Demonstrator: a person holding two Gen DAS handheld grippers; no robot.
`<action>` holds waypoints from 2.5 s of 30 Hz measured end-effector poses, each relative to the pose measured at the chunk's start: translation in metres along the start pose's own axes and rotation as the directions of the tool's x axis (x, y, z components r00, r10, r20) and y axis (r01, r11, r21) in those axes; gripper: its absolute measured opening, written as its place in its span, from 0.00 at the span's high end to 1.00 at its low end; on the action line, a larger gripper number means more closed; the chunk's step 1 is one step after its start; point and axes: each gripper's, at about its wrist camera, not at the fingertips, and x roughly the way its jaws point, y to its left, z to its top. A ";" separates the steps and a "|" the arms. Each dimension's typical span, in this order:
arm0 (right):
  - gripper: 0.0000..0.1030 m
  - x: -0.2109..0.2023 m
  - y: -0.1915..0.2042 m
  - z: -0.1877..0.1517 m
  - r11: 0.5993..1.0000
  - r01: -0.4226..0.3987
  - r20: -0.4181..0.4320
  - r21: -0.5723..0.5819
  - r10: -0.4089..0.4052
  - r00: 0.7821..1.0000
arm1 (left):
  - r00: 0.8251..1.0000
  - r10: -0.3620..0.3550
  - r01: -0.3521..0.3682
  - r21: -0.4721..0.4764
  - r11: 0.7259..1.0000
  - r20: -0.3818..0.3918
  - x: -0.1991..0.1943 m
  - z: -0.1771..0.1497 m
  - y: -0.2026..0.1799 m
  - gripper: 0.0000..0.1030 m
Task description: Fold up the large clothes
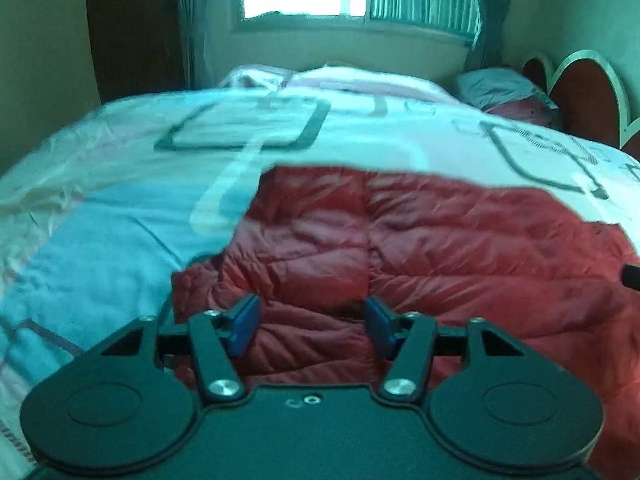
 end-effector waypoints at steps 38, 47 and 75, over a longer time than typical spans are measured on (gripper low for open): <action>0.50 -0.036 0.069 -0.024 0.981 -0.134 -0.051 -0.141 0.128 0.991 | 0.990 -0.049 0.020 -0.217 0.976 -0.130 -0.063 -0.019 0.086 0.09; 0.50 -0.054 0.065 -0.045 0.990 -0.104 -0.041 -0.099 0.101 0.994 | 0.970 -0.120 0.022 -0.413 0.910 -0.212 -0.078 -0.061 0.108 0.10; 0.50 0.018 0.053 -0.038 0.953 -0.214 -0.135 -0.215 0.188 0.973 | 0.988 -0.087 0.122 -0.308 0.943 0.125 -0.103 0.005 -0.001 0.88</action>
